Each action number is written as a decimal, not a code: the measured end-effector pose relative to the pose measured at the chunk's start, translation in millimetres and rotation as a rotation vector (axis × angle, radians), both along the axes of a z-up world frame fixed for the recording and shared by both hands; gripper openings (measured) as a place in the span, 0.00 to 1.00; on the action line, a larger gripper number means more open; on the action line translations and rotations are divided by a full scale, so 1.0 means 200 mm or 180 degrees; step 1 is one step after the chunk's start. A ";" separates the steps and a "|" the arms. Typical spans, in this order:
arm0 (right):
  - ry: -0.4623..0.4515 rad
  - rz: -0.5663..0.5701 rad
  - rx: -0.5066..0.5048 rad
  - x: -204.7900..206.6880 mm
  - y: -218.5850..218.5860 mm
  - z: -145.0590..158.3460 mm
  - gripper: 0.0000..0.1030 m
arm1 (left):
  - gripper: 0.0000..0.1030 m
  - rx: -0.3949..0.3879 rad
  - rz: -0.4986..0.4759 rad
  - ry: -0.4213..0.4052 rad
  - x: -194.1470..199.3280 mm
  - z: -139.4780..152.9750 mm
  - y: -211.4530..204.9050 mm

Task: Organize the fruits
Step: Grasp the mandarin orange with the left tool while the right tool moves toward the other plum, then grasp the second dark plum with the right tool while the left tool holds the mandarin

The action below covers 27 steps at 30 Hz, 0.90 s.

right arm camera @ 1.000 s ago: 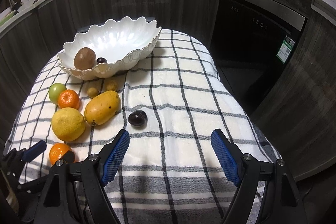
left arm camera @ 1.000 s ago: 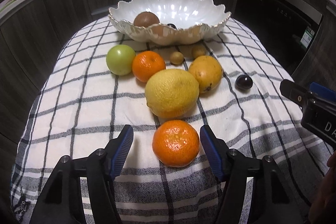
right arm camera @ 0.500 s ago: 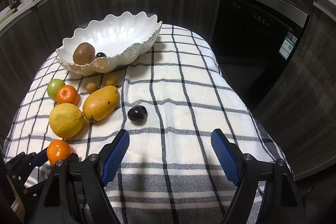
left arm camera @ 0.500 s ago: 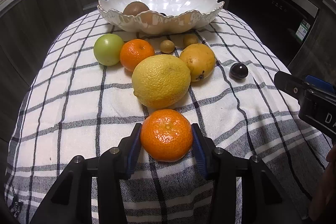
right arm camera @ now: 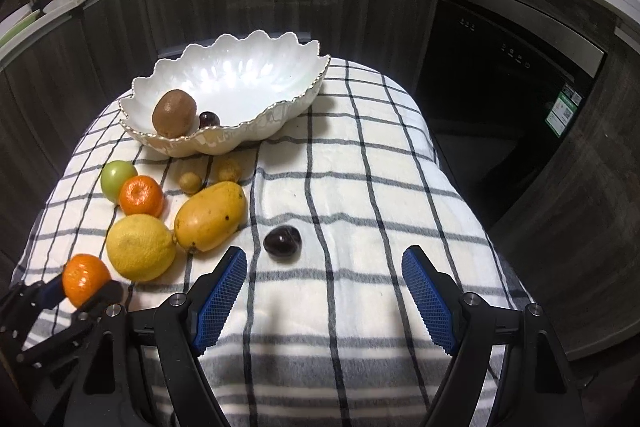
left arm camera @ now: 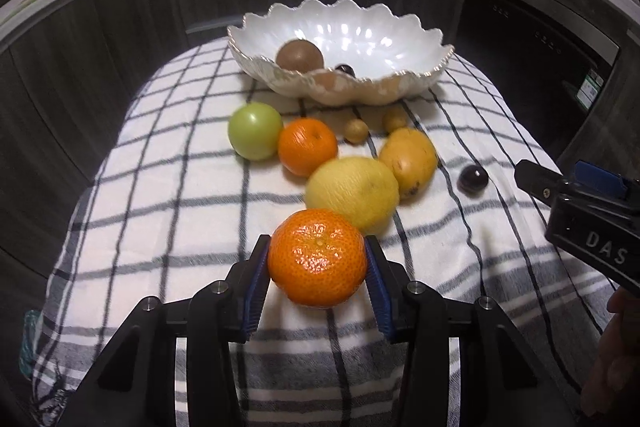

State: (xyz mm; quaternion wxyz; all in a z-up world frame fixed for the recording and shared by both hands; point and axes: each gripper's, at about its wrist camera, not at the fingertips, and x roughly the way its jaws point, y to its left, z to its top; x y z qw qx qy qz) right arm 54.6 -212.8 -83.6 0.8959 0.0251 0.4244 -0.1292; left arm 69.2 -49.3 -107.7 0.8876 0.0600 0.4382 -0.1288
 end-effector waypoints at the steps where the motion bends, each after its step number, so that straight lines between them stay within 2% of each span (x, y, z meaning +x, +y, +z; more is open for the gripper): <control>1: 0.0003 0.0011 0.0002 0.02 0.00 0.00 0.78 | 0.43 0.0012 0.0015 -0.0018 0.01 0.01 0.00; 4: 0.0016 0.0083 -0.0001 0.07 0.01 -0.03 0.76 | 0.43 0.0012 0.0084 -0.0035 0.04 0.01 0.02; 11: 0.0143 0.0213 0.0056 0.19 0.04 -0.12 0.57 | 0.43 0.0026 0.0213 -0.0092 0.12 0.02 0.07; 27: 0.0375 0.0238 0.0183 0.28 0.03 -0.25 0.40 | 0.43 0.0006 0.0275 -0.0070 0.20 0.00 0.07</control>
